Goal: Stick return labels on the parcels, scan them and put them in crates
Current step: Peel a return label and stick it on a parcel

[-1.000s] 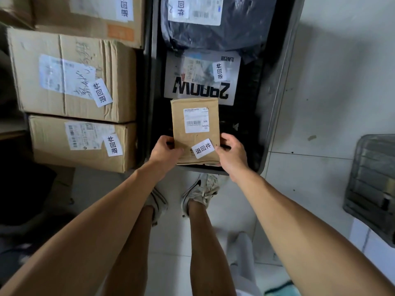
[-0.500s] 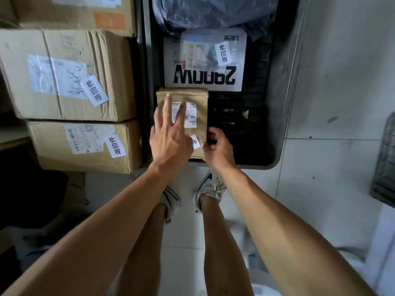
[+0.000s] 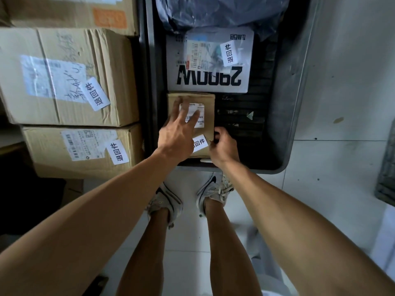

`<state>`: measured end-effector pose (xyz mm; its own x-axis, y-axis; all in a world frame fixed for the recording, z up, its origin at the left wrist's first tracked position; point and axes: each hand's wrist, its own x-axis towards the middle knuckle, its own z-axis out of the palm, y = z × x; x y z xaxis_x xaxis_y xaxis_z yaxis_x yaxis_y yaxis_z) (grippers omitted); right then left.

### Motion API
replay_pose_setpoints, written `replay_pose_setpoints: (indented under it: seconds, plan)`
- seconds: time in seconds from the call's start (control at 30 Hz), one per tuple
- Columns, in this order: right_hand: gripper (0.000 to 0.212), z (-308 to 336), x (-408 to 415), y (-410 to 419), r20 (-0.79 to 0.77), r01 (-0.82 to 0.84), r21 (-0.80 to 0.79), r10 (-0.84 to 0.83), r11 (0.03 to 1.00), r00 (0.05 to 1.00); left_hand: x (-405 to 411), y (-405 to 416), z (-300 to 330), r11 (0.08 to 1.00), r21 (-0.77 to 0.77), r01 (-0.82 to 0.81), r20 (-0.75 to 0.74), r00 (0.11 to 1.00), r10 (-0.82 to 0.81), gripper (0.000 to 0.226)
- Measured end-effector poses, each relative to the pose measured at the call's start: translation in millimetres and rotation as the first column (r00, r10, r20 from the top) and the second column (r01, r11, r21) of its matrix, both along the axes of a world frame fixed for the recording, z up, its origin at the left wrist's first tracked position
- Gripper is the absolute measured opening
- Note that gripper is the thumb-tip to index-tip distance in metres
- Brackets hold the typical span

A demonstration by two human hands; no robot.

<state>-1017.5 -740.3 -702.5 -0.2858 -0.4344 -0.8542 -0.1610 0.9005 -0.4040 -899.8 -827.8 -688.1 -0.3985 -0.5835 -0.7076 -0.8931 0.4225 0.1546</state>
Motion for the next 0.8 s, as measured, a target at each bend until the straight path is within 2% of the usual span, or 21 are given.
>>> replay_pose_setpoints:
  seconds: [0.2, 0.27, 0.43, 0.53, 0.6, 0.67, 0.8]
  plan:
    - [0.048, -19.3, 3.3, -4.1, -0.021, -0.050, 0.053, 0.051, 0.997, 0.998, 7.6, -4.6, -25.4, 0.991, 0.068, 0.116, 0.059, 0.991, -0.120, 0.105]
    - [0.047, -26.1, 4.5, -7.3, -0.022, -0.057, 0.064, 0.058, 0.996, 0.998, 10.0, -9.8, -35.6, 0.986, 0.102, 0.133, 0.098, 0.985, -0.143, 0.106]
    - [0.047, -39.8, 7.0, -12.0, -0.069, -0.075, 0.110, 0.083, 0.991, 0.994, 15.7, -7.9, -47.5, 0.980, 0.145, 0.139, 0.085, 0.985, -0.153, 0.109]
    - [0.051, -30.3, 5.1, -11.3, -0.011, -0.067, 0.135, 0.069, 0.989, 0.998, 14.2, -9.1, -44.7, 0.976, 0.154, 0.152, 0.089, 0.982, -0.167, 0.110]
    - [0.048, -13.6, 4.4, -12.6, 0.024, -0.083, 0.143, 0.080, 0.986, 0.996, 12.3, -15.7, -32.8, 0.975, 0.184, 0.123, 0.077, 0.987, -0.139, 0.099]
    - [0.034, 11.1, 2.9, -16.9, -0.027, -0.123, 0.170, 0.129, 0.978, 0.991, 8.4, -26.7, -5.9, 0.975, 0.222, 0.027, 0.030, 0.999, -0.034, 0.079]
    - [0.026, 86.0, -3.5, -30.4, -0.089, -0.121, 0.197, 0.140, 0.973, 0.986, 7.1, -42.1, 81.6, 0.979, 0.201, -0.020, -0.020, 1.000, 0.024, 0.046]
